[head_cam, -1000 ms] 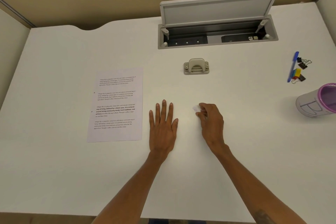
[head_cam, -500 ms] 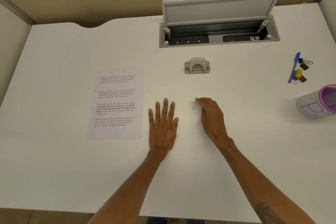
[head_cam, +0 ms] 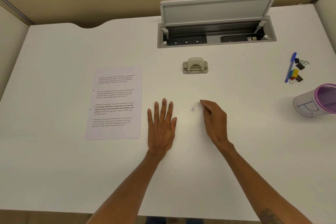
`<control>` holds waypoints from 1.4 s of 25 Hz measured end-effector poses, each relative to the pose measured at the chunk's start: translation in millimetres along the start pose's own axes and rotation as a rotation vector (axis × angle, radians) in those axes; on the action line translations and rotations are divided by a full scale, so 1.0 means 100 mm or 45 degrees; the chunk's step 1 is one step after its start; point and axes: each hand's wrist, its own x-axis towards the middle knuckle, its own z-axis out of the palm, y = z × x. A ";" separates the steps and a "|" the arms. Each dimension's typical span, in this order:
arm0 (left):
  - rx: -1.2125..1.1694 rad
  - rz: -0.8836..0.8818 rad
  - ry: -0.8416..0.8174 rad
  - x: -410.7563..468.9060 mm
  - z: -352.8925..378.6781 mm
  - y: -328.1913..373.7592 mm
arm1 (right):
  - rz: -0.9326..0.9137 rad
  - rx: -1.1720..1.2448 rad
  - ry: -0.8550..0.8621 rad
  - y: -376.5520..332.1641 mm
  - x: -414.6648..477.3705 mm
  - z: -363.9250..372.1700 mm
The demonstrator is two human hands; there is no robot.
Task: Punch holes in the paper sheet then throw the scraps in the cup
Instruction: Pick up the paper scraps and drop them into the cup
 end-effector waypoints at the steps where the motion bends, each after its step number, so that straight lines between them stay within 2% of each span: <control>1: -0.001 -0.001 0.000 0.00 0.00 0.00 | 0.030 0.002 0.023 0.01 0.03 -0.02; 2: 0.000 -0.002 0.002 0.00 0.00 0.00 | 0.007 -0.018 0.002 -0.01 0.04 -0.02; 4: 0.003 -0.001 0.002 0.00 -0.01 0.00 | -0.062 -0.090 -0.184 -0.04 0.04 0.05; 7: -0.001 0.000 0.000 0.00 -0.01 0.00 | -0.037 -0.177 -0.398 -0.14 -0.03 0.15; 12: -0.010 -0.001 -0.002 0.00 -0.02 0.00 | -0.199 -0.348 -0.348 -0.12 -0.05 0.16; 16: 0.004 0.000 -0.006 0.00 -0.03 0.00 | -0.097 -0.107 -0.408 -0.12 0.02 0.13; 18: 0.014 0.001 -0.008 0.00 -0.03 0.01 | -0.153 -0.106 -0.397 -0.15 0.02 0.10; 21: 0.014 -0.002 -0.016 0.00 -0.03 0.01 | -0.476 -0.421 -0.308 -0.17 0.01 0.09; 27: 0.018 -0.001 -0.035 0.00 -0.05 0.01 | -0.472 -0.729 -0.369 -0.10 0.05 0.21; 30: 0.015 0.004 -0.049 0.01 -0.06 0.01 | -0.590 -1.007 -0.362 -0.10 0.06 0.23; 32: 0.021 0.007 -0.056 0.01 -0.06 0.01 | -0.576 -0.996 -0.400 -0.09 0.09 0.24; 35: 0.031 0.011 -0.060 0.01 -0.05 0.00 | -0.274 -0.571 -0.451 -0.12 0.10 0.18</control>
